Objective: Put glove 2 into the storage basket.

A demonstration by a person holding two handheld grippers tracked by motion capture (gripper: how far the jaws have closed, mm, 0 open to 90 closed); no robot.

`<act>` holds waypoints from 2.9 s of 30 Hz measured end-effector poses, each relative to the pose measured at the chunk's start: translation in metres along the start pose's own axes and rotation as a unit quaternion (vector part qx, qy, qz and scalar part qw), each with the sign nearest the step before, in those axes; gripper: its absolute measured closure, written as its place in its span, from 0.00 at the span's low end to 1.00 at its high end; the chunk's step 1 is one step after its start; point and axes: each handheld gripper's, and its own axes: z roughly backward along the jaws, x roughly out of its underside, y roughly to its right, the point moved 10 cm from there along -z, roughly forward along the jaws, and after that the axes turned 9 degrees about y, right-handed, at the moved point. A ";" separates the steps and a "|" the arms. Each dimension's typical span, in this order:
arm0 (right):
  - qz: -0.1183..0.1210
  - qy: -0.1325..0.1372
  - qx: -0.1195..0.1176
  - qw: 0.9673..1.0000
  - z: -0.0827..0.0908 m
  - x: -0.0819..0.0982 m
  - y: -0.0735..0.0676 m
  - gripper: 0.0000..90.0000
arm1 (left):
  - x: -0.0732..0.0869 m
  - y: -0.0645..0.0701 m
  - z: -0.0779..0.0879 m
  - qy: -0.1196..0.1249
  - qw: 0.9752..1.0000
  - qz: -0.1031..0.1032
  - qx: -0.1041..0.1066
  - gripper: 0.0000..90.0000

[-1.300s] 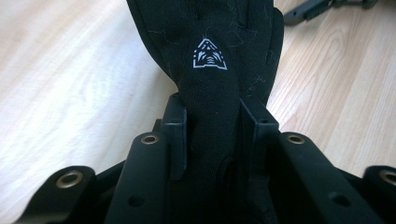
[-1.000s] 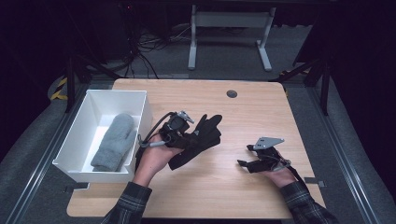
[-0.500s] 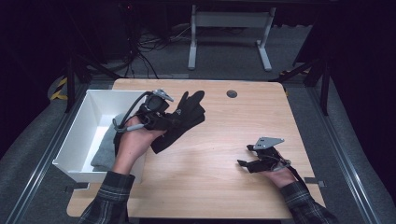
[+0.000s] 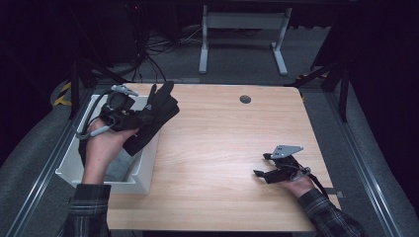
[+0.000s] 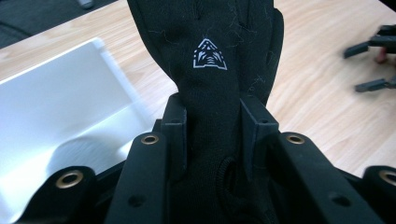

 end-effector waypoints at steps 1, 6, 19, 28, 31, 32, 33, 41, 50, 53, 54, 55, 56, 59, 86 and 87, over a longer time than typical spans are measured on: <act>0.000 0.000 -0.001 1.000 0.000 0.000 0.000 0.24 | 0.003 -0.006 0.004 0.000 1.000 0.007 -0.006 0.76; 0.001 0.001 -0.002 1.000 0.000 0.000 0.000 0.24 | 0.018 -0.033 0.015 0.000 0.999 0.031 -0.036 0.76; 0.001 0.001 -0.002 1.000 0.000 0.000 0.000 0.24 | 0.073 -0.076 0.002 -0.032 0.993 0.081 -0.074 0.76; 0.001 0.000 -0.003 1.000 0.000 0.000 0.000 0.24 | 0.098 -0.087 -0.015 -0.057 0.990 0.105 -0.077 0.75; 0.001 0.001 -0.002 1.000 0.000 0.000 0.000 0.24 | 0.108 -0.091 -0.022 -0.070 0.988 0.118 -0.077 0.75; 0.001 0.000 -0.002 1.000 0.000 0.000 0.000 0.24 | 0.111 -0.092 -0.024 -0.073 0.987 0.119 -0.078 0.75; 0.001 0.001 -0.002 1.000 0.000 0.000 0.000 0.24 | 0.114 -0.093 -0.027 -0.076 0.987 0.121 -0.076 0.75; 0.001 0.001 -0.002 1.000 0.000 0.000 0.000 0.24 | 0.126 -0.101 -0.037 -0.076 0.985 0.130 -0.080 0.65; 0.001 0.001 -0.002 1.000 0.000 0.000 0.000 0.24 | 0.113 -0.108 -0.027 -0.052 0.985 0.118 -0.113 0.27; 0.002 0.000 -0.002 1.000 0.000 0.000 0.000 0.24 | 0.104 -0.107 -0.021 -0.037 0.986 0.115 -0.114 0.23; 0.001 0.001 -0.002 1.000 0.000 0.000 0.000 0.24 | 0.100 -0.105 -0.019 -0.032 0.987 0.110 -0.112 0.22; 0.001 0.000 -0.002 1.000 0.000 0.000 0.000 0.24 | 0.095 -0.102 -0.016 -0.023 0.988 0.109 -0.106 0.22; 0.001 0.001 -0.002 1.000 0.000 0.000 0.000 0.24 | 0.092 -0.101 -0.015 -0.018 0.989 0.107 -0.102 0.22; 0.001 0.000 -0.002 1.000 0.000 0.000 0.000 0.24 | 0.081 -0.092 -0.012 -0.005 0.991 0.099 -0.088 0.21; 0.002 0.000 -0.003 1.000 0.000 0.000 0.000 0.23 | 0.005 0.034 -0.056 0.052 0.998 0.001 0.047 0.15; 0.002 0.000 -0.003 1.000 0.000 0.000 0.000 0.23 | 0.004 0.040 -0.059 0.052 0.997 -0.001 0.053 0.15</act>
